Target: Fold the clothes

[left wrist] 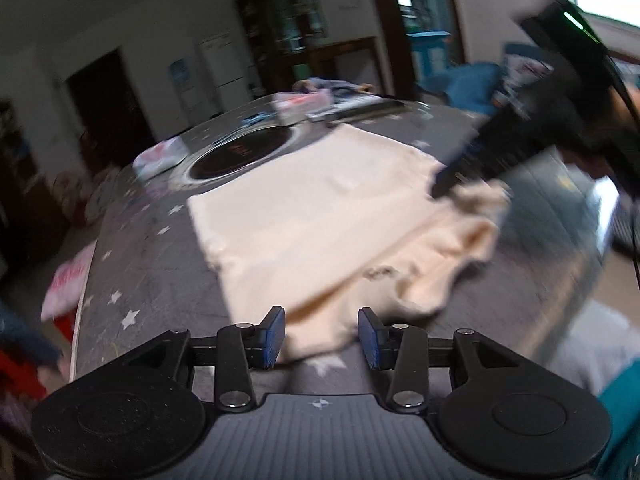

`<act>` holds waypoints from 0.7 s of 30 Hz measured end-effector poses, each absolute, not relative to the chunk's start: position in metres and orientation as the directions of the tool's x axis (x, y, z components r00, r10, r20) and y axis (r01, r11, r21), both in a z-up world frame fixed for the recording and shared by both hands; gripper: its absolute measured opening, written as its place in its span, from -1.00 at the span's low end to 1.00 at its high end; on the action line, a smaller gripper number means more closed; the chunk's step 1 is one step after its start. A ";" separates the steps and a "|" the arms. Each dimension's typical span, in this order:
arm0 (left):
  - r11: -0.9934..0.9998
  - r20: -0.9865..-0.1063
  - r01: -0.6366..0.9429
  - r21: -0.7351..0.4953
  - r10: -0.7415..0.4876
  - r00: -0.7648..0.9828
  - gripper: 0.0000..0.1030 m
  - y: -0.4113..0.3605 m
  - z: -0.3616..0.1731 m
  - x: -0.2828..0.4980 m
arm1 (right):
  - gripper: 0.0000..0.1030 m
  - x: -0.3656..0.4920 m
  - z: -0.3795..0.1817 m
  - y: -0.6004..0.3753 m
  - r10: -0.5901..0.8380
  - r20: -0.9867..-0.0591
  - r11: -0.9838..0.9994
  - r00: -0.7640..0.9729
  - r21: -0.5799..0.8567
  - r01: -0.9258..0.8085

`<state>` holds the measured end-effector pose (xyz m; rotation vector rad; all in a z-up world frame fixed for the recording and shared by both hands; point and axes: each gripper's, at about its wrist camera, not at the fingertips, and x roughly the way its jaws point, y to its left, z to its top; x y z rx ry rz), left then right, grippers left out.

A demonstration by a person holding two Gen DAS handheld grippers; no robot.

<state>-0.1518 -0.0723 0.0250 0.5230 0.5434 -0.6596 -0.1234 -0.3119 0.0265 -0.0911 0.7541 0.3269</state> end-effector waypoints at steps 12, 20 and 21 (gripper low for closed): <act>0.611 -0.550 0.698 0.372 -0.461 0.696 -0.56 -0.104 0.007 -0.164 | -0.29 -0.156 0.042 -0.309 0.241 -0.686 0.921 0.686 -0.060 -0.384; 0.682 -0.542 0.691 0.240 -0.496 0.678 -0.78 -0.104 0.033 -0.129 | 0.17 -0.181 0.038 -0.296 0.273 -0.689 0.841 0.671 -0.167 -0.514; 0.690 -0.544 0.688 0.226 -0.496 0.676 -0.78 -0.104 0.035 -0.124 | 0.18 -0.181 0.036 -0.292 0.272 -0.682 0.833 0.679 -0.186 -0.521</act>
